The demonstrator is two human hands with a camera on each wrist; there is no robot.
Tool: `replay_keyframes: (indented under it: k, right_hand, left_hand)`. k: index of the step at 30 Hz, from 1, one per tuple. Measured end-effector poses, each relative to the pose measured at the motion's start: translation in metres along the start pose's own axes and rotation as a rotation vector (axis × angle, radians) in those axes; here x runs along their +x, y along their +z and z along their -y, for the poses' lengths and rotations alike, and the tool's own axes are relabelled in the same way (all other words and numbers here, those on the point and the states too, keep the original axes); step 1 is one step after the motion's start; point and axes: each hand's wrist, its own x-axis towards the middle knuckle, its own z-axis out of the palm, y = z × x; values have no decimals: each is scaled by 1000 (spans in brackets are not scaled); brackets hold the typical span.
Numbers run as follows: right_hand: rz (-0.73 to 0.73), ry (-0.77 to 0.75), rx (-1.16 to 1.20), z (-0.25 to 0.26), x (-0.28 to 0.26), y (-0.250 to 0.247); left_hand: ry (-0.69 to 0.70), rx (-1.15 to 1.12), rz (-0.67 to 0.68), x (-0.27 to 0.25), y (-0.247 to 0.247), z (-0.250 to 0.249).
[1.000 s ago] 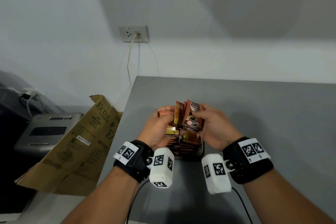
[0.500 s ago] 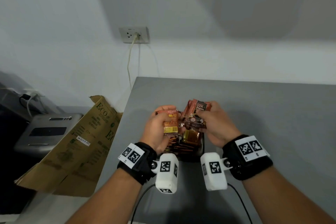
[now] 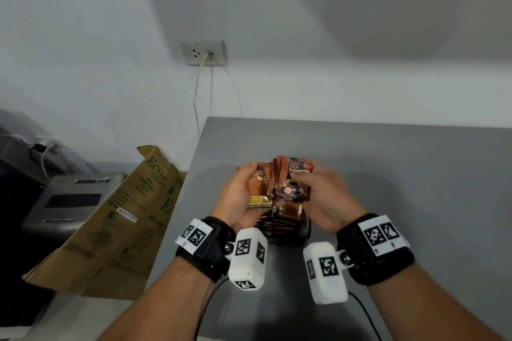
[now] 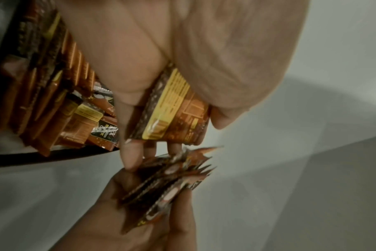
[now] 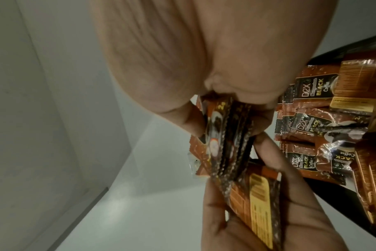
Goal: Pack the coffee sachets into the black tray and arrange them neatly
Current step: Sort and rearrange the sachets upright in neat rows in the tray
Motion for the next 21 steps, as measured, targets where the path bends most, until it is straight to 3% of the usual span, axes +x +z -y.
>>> replay_keyframes:
  k: [2,5,10,14,17,21]
  right_hand:
    - [40,17,54,3,-2,-3]
    - [112,23,83,4,-6,-3]
    - [155,-45,236,15,-9,-15]
    - [102,-76,-58,12,-7,-10]
    - [20,-83,-252,7,-3,-1]
    - [2,-28,-193,6,1,-5]
  left_hand:
    - [16,13,80,-2,0,0]
    - [149,65,101,1,-2,10]
    - [246,128,-73,4,-11,10]
    - [393,361,-150,7,-10,11]
    - [444,434,-78,5,-5,14]
    - [387,316,7,2,-5,12]
